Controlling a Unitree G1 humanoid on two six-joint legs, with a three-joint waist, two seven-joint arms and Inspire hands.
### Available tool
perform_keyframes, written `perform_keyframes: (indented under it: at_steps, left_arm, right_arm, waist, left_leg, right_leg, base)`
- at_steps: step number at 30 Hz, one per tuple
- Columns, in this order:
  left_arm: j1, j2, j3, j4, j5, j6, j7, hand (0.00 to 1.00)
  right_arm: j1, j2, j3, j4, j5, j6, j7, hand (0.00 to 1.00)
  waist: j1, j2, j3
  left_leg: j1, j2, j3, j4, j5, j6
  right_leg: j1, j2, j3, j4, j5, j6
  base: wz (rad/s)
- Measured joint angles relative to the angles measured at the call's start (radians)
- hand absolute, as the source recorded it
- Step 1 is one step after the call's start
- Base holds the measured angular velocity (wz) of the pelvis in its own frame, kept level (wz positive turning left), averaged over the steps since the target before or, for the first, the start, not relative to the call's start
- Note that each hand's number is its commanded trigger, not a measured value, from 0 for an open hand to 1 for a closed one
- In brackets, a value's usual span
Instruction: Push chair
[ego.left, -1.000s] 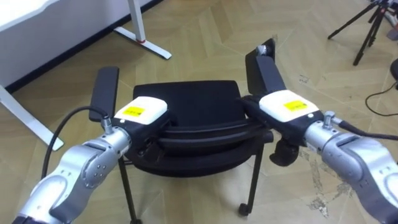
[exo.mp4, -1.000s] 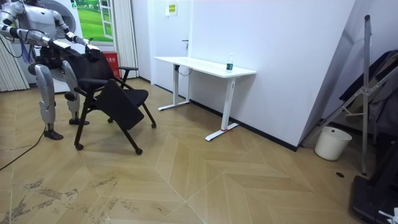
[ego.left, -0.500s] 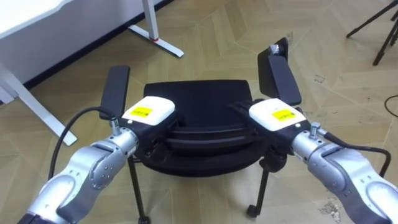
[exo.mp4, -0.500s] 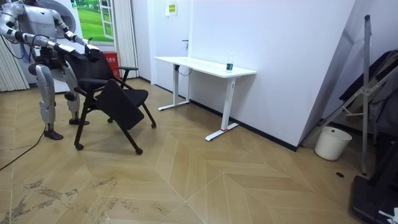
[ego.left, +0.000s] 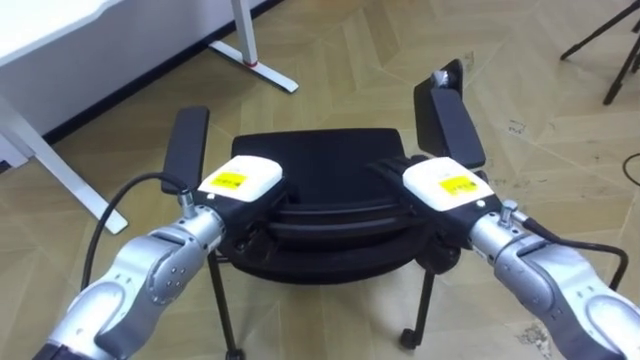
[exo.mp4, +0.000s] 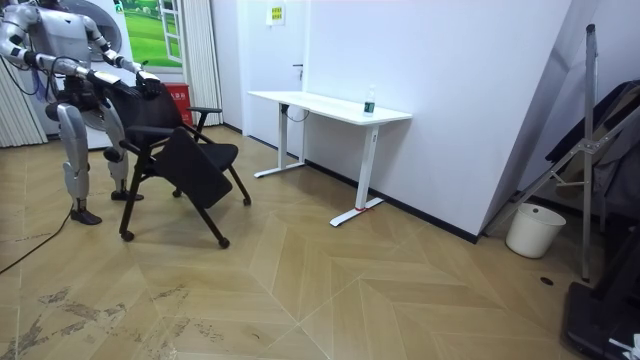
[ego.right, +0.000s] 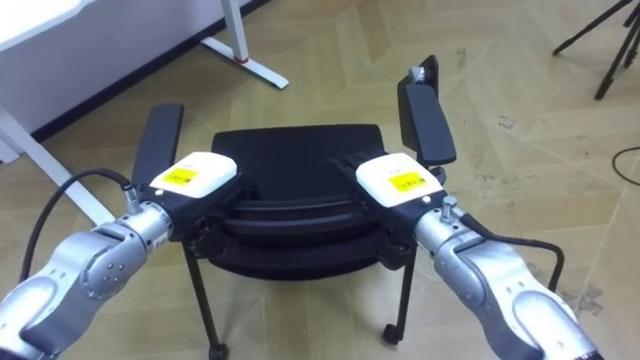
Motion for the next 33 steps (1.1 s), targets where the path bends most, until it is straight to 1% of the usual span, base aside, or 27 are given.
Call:
perform_keyframes:
  at_steps: [1, 3, 5, 6, 7, 8, 9, 10, 11, 14, 16, 21, 25, 29, 33]
  left_arm:
    - [0.000, 0.001, -0.004, 0.000, 0.000, 0.004, 0.001, 1.00]
    - [-0.002, 0.001, -0.010, 0.000, 0.001, 0.011, 0.000, 1.00]
    - [-0.002, 0.001, -0.015, 0.000, 0.003, 0.012, 0.000, 1.00]
    - [-0.002, 0.000, -0.016, 0.000, 0.003, 0.012, 0.000, 1.00]
    - [-0.002, 0.000, -0.017, 0.000, 0.003, 0.012, 0.000, 1.00]
    - [-0.002, -0.001, -0.018, 0.000, 0.004, 0.012, 0.000, 1.00]
    - [-0.002, -0.001, -0.018, 0.000, 0.004, 0.012, 0.000, 1.00]
    - [-0.002, -0.001, -0.018, 0.000, 0.004, 0.012, -0.002, 1.00]
    - [-0.002, -0.001, -0.021, 0.000, 0.004, 0.013, -0.002, 1.00]
    - [-0.002, -0.007, -0.023, -0.002, 0.022, 0.018, 0.000, 1.00]
    - [-0.002, -0.011, -0.026, -0.002, 0.025, 0.020, 0.000, 1.00]
    - [-0.004, -0.016, -0.038, -0.003, 0.028, 0.031, 0.003, 1.00]
    - [-0.003, -0.017, -0.050, -0.016, 0.029, 0.030, 0.001, 1.00]
    - [-0.003, -0.011, -0.050, -0.030, 0.033, 0.031, -0.004, 1.00]
    - [-0.003, -0.012, -0.050, -0.030, 0.035, 0.031, -0.005, 1.00]
  right_arm:
    - [-0.001, 0.000, 0.007, 0.016, -0.004, -0.004, -0.026, 0.00]
    - [-0.002, 0.000, 0.017, 0.040, -0.026, -0.013, -0.069, 0.00]
    - [-0.002, 0.004, 0.020, 0.068, -0.045, -0.030, -0.117, 0.00]
    - [-0.002, 0.004, 0.020, 0.072, -0.050, -0.033, -0.126, 0.00]
    - [-0.002, 0.005, 0.021, 0.081, -0.057, -0.036, -0.144, 0.00]
    - [-0.001, 0.008, 0.021, 0.088, -0.064, -0.039, -0.160, 0.20]
    - [-0.001, 0.009, 0.020, 0.095, -0.064, -0.043, -0.170, 0.56]
    - [-0.001, 0.009, 0.020, 0.106, -0.064, -0.050, -0.189, 0.62]
    - [-0.001, 0.010, 0.021, 0.117, -0.062, -0.057, -0.206, 1.00]
    - [-0.006, 0.018, 0.020, 0.155, -0.055, -0.077, -0.258, 1.00]
    - [-0.010, 0.019, 0.020, 0.179, -0.055, -0.087, -0.285, 1.00]
    - [-0.012, 0.026, 0.020, 0.210, -0.055, -0.089, -0.328, 1.00]
    - [-0.049, 0.050, 0.017, 0.270, -0.043, -0.088, -0.359, 1.00]
    - [-0.045, 0.050, 0.014, 0.270, -0.048, -0.096, -0.375, 1.00]
    - [-0.044, 0.051, 0.014, 0.270, -0.051, -0.097, -0.375, 1.00]
  waist:
    - [0.000, 0.001, -0.0009]
    - [0.000, 0.005, -0.0003]
    - [0.000, 0.010, 0.0014]
    - [0.000, 0.015, 0.0038]
    - [0.000, 0.016, 0.0037]
    - [0.000, 0.020, 0.0040]
    - [0.000, 0.022, 0.0051]
    - [0.000, 0.022, 0.0049]
    - [-0.001, 0.024, 0.0054]
    - [-0.005, 0.022, 0.0035]
    - [-0.007, 0.022, 0.0037]
    - [-0.009, 0.021, 0.0035]
    - [-0.002, 0.024, 0.0016]
    - [-0.004, 0.024, 0.0010]
    - [-0.008, 0.024, 0.0011]
  left_leg:
    - [0.000, 0.000, -0.001, 0.002, 0.000, 0.000]
    - [-0.001, 0.000, -0.002, 0.008, 0.000, 0.000]
    - [-0.002, 0.001, -0.002, 0.012, 0.000, 0.000]
    - [-0.002, 0.001, -0.002, 0.012, 0.000, 0.000]
    - [-0.002, 0.001, -0.002, 0.013, 0.000, 0.000]
    - [-0.003, 0.001, -0.002, 0.013, -0.001, 0.001]
    - [-0.003, 0.001, -0.002, 0.013, -0.001, 0.001]
    - [-0.003, 0.001, -0.003, 0.013, -0.001, 0.002]
    - [-0.003, 0.001, -0.004, 0.014, -0.001, 0.002]
    - [-0.005, 0.001, -0.007, 0.017, -0.002, 0.003]
    - [-0.006, 0.001, -0.009, 0.021, -0.002, 0.003]
    - [-0.006, 0.001, -0.011, 0.027, -0.003, 0.004]
    - [-0.009, -0.001, -0.014, 0.027, -0.003, 0.004]
    - [-0.011, -0.001, -0.021, 0.027, -0.003, 0.004]
    - [-0.009, -0.001, -0.026, 0.027, -0.003, 0.004]
  right_leg:
    - [0.000, 0.000, 0.000, 0.000, 0.000, 0.000]
    - [0.003, 0.000, -0.002, 0.000, 0.000, -0.001]
    - [0.005, 0.000, -0.003, 0.000, 0.001, -0.002]
    - [0.005, 0.000, -0.003, 0.000, 0.001, -0.002]
    - [0.005, 0.000, -0.003, 0.000, 0.001, -0.002]
    - [0.004, 0.000, -0.004, 0.001, 0.002, -0.002]
    - [0.004, 0.000, -0.003, 0.001, 0.002, -0.002]
    - [0.005, 0.000, -0.003, 0.001, 0.002, -0.002]
    - [0.006, 0.000, -0.003, 0.001, 0.002, -0.002]
    - [0.008, 0.000, -0.006, 0.000, 0.002, -0.001]
    - [0.012, 0.000, -0.011, -0.001, 0.002, -0.001]
    - [0.017, -0.001, -0.013, -0.002, 0.002, -0.001]
    - [0.020, 0.000, -0.014, -0.017, 0.004, 0.001]
    - [0.023, 0.000, -0.022, -0.019, 0.005, 0.001]
    - [0.027, 0.000, -0.028, -0.019, 0.005, 0.001]
  base:
    - [0.00]
    - [0.00]
    - [0.00]
    - [0.00]
    - [0.00]
    - [0.00]
    - [0.00]
    - [0.00]
    - [0.00]
    - [0.04]
    - [0.05]
    - [0.02]
    - [0.02]
    - [0.05]
    - [0.04]
